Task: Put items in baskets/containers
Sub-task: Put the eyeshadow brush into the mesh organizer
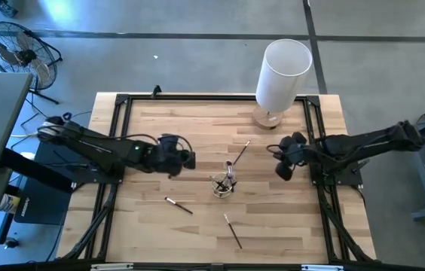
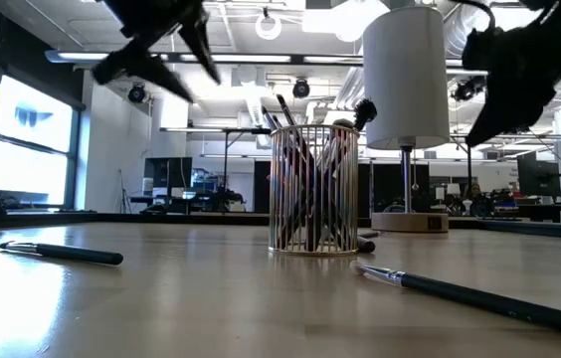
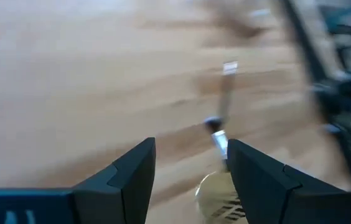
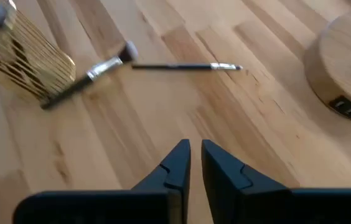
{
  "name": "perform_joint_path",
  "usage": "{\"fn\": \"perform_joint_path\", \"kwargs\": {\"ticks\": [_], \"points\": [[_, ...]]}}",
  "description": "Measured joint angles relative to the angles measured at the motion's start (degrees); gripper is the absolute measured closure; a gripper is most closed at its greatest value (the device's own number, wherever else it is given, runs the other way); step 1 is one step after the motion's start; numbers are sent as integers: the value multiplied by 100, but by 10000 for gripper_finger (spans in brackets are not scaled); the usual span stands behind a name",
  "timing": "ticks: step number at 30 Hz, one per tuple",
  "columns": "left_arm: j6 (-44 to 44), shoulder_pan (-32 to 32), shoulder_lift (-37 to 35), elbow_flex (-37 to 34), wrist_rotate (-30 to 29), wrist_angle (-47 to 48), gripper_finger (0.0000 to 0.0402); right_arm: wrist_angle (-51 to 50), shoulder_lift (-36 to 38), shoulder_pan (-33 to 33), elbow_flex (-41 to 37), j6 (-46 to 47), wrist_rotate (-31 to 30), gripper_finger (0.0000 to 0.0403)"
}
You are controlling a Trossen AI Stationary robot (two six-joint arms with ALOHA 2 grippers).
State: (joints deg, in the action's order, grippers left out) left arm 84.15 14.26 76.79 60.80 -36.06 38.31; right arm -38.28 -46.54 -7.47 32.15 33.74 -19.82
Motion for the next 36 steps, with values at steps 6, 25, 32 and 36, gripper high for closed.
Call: {"fn": "perform_joint_path", "kwargs": {"ticks": [6,25,32,36], "points": [[2699,174,723,633,1298,1708,204,47,134,486,-314,-704,683,386],[5226,1163,1918,594,1915,1513,204,297,122,761,-394,-1671,1172,398],[5754,1163,2151,595,2120,1155,204,296,120,759,-394,-1673,1174,398],[6250,1176,2292,592,2812,1484,204,297,120,759,-394,-1710,1253,396]]}}
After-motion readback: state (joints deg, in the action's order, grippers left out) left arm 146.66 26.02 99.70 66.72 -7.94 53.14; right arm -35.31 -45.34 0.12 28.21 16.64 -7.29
